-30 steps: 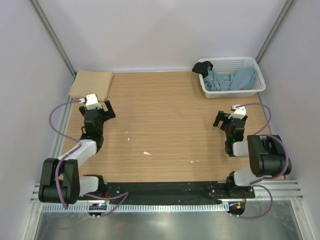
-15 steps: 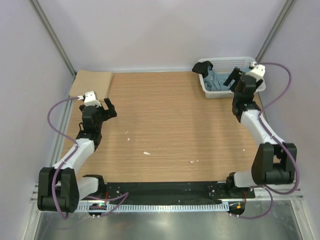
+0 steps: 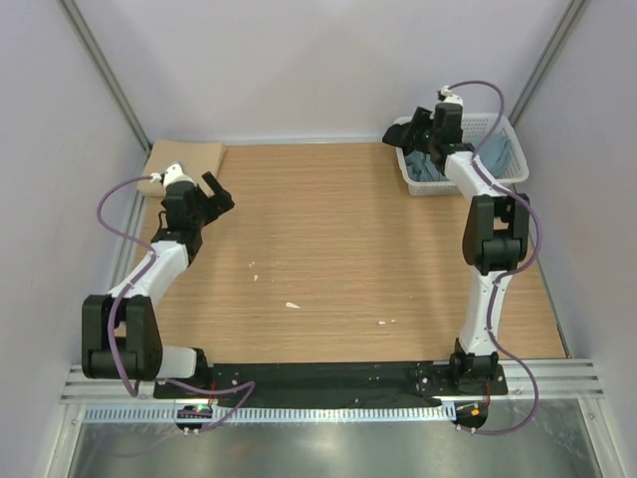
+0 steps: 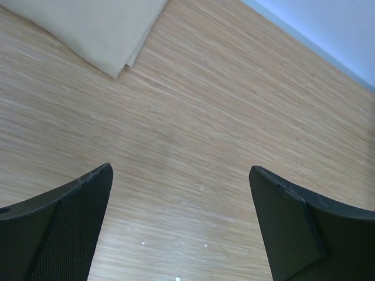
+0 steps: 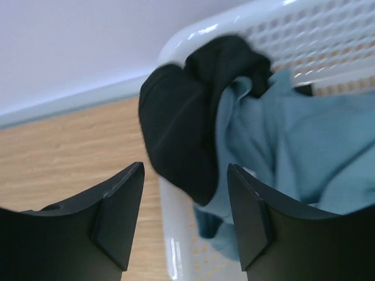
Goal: Fold and stack the t-shirts
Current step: Grab the tshirt from the pile
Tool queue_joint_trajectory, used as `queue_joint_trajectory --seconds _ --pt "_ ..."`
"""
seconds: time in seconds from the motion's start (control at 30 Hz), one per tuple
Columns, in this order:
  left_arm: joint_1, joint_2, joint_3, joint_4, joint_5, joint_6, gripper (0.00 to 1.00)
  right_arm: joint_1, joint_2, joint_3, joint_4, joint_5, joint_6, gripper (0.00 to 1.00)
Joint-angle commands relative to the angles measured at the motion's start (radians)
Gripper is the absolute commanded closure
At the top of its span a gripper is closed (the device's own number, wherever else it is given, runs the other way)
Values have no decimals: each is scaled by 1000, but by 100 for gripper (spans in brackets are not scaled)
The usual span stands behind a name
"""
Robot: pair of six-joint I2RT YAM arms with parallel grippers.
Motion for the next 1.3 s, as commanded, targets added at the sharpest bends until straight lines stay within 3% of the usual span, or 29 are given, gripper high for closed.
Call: queue_joint_trajectory --seconds 0.0,0.2,0.6,0.67,0.7,0.8,0.83,1.07,1.27 --pt "29 87 95 -109 144 -48 2 40 1 64 -44 -47 5 37" --pt "34 149 142 -118 261 -48 21 75 33 67 -18 22 -35 46" --pt "34 154 148 -113 312 -60 33 79 165 234 -98 104 -54 49" --pt "34 152 146 -113 318 -63 35 83 176 245 -96 104 -58 59" --pt "34 152 148 -113 321 -68 38 83 182 254 -101 111 -58 69" --pt "34 155 149 -116 335 -80 47 84 179 291 -104 174 -63 88" --pt "34 152 149 -116 341 -86 48 83 176 307 -102 209 -69 92" --pt "33 143 140 -92 404 -173 49 81 134 574 -119 303 -126 99" --pt "26 82 74 -47 451 -224 53 83 13 607 -36 344 -161 99"
